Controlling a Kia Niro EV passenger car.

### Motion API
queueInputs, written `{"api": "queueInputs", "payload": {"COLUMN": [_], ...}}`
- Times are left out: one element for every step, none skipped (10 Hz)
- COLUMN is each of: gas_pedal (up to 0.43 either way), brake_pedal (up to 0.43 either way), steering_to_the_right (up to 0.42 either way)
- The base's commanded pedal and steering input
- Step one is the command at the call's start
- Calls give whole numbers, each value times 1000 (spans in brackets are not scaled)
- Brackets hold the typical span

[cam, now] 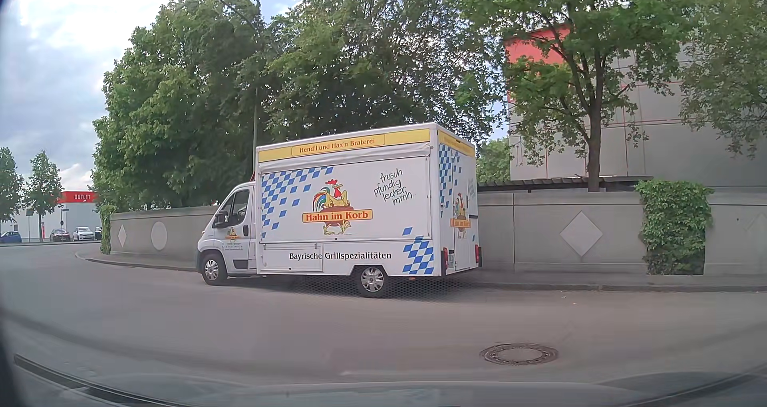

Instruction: Follow the waypoints while adhering to traffic rules and regulations

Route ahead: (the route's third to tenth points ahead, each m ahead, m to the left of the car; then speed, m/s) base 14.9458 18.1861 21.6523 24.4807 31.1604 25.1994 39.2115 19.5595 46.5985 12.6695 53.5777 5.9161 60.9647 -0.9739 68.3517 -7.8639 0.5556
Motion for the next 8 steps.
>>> {"api": "queueInputs", "payload": {"gas_pedal": [0,0,0,0,0,0,0,0], "brake_pedal": [152,152,159,183,189,189,189,189], "steering_to_the_right": [-286,-286,-286,-285,-285,-284,-284,-284]}}
